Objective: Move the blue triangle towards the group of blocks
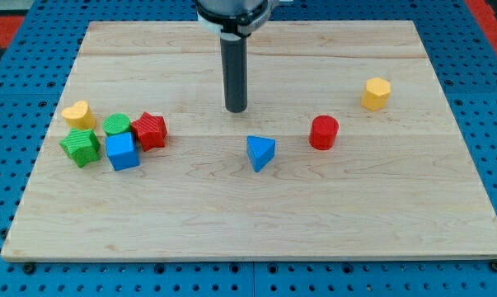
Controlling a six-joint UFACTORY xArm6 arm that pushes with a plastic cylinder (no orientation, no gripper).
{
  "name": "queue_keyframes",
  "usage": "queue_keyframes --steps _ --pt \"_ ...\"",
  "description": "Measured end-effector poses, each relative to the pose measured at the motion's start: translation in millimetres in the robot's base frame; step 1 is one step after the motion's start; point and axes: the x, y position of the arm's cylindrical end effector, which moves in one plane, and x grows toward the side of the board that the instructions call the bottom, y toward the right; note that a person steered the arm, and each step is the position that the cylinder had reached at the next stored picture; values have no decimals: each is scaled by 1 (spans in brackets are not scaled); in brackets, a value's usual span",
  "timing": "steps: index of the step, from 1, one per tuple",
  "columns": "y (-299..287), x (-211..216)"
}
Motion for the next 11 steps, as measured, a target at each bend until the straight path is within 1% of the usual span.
queue_keyframes --steps 1,2,3,4,5,6,7,8,9,11 --pt "17 13" --pt "27 40" --pt "25 64" --pt "20 70" --pt "26 53" --pt "40 60" --pt "56 83" --pt "81 96" --pt "92 111" --pt "42 110"
